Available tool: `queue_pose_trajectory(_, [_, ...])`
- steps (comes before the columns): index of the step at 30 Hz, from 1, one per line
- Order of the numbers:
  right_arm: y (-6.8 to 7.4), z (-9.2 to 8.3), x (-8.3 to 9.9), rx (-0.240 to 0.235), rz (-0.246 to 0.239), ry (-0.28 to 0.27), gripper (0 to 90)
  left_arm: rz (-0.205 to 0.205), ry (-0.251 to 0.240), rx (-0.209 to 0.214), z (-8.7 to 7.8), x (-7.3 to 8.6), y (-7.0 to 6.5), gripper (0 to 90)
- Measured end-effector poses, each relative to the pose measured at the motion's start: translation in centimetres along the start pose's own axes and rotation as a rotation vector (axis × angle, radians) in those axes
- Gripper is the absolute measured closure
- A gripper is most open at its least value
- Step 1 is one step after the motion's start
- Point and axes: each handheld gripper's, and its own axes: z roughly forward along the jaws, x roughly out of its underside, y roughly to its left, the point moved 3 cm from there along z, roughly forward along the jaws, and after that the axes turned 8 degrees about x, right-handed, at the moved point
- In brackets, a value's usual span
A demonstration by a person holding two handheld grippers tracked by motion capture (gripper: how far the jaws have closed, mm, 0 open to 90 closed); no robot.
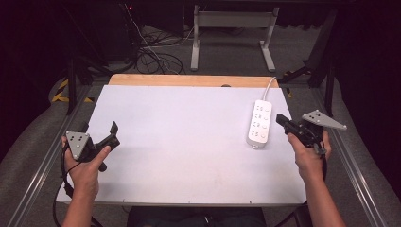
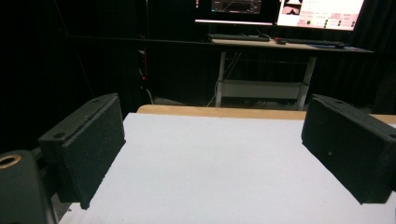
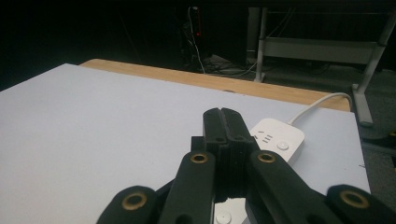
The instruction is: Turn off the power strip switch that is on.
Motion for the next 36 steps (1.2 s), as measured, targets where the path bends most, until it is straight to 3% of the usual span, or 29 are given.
queue_pose_trajectory(11, [-1.1,3.5,-1.8,0.043,-0.005,0.068,90.0,0.011,0.013,-0.001,-0.1,0.3,0.1,6.7])
queue_pose_trajectory(16, [-1.3,5.0,-2.0,0.059,-0.03,0.099,90.0,0.027,0.022,0.013,0.0,0.4,-0.2,6.7])
queue_pose_trajectory(19, [-1.5,5.8,-2.2,0.066,-0.022,0.114,90.0,0.044,0.028,0.012,-0.1,0.5,-0.2,6.7])
queue_pose_trajectory(28, [-2.8,8.2,-2.1,0.079,0.02,0.166,90.0,0.042,0.031,0.008,-0.2,0.6,-0.1,6.7])
queue_pose_trajectory(36, [-3.4,10.4,-1.9,0.084,0.018,0.21,90.0,0.046,0.041,0.001,-0.3,0.8,0.0,6.7])
